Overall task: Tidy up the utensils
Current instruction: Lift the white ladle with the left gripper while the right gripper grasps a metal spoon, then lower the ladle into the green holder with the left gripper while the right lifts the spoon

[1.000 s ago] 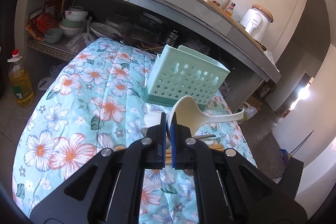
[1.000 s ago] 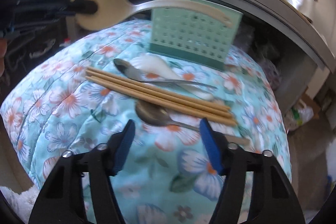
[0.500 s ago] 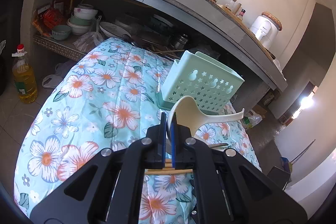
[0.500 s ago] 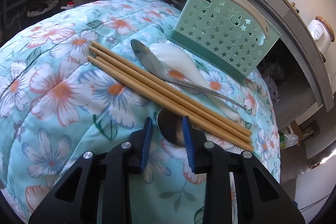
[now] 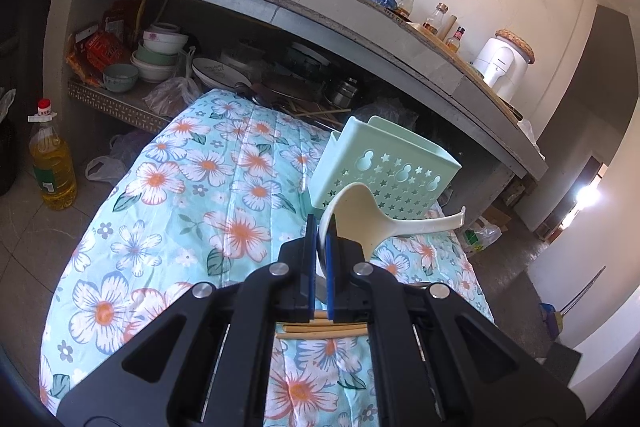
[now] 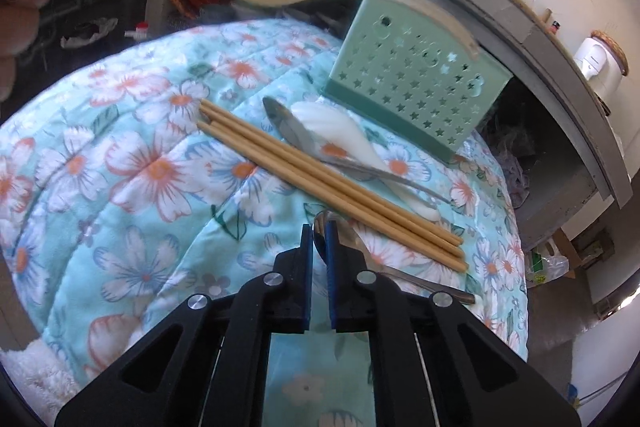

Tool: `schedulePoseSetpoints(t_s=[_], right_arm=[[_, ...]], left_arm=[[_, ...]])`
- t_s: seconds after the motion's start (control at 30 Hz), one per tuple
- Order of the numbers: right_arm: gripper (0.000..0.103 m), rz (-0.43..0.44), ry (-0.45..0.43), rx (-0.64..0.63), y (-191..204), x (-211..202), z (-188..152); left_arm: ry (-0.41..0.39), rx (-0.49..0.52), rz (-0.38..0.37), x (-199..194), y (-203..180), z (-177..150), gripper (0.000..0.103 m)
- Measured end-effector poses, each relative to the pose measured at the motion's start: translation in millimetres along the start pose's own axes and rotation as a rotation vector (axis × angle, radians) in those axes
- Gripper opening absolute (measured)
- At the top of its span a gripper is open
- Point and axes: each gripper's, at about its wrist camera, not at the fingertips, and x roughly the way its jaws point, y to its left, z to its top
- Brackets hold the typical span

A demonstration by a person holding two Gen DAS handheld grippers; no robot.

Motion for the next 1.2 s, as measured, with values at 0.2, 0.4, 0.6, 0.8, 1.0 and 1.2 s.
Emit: schedulePoseSetpoints(t_s=[0.2,0.4,0.6,0.8,1.0,1.2], right_arm=[[0.004,0.021,-0.118,0.146,-30.3,-29.8,5.8],[0.002,0.074,-0.207,0.26,-62.2,-51.0,9.3],[0.002,0.165,-0.278,0.382,-100.8,-73.1,11.7],[0.002,0.247,-0.333,0.481,-152.0,-83.9,17.6],[0.002,0.24,-0.404,0.496,-190.5,-95.4,29.0],[0.002,0.214,-0.446,0.508,-213.8,-100.8,37.9]], left_arm=[[-0.041,0.057,0.01,-21.1,-18.0,14.2,0.002],[-0.094,0.083,0.013,-42.3,-36.2,26.3,0.002],[-0.14,0.155,0.037,-55.3,-54.6,42.2,0.002],[-0.197,0.286,0.119,-55.6,-76.3,76.8,0.002],[-0.207,0.444,0.216,-37.2,-101.4,107.4,0.002],[-0.1,0.668,0.358,8.8,-119.2,126.5,0.002]])
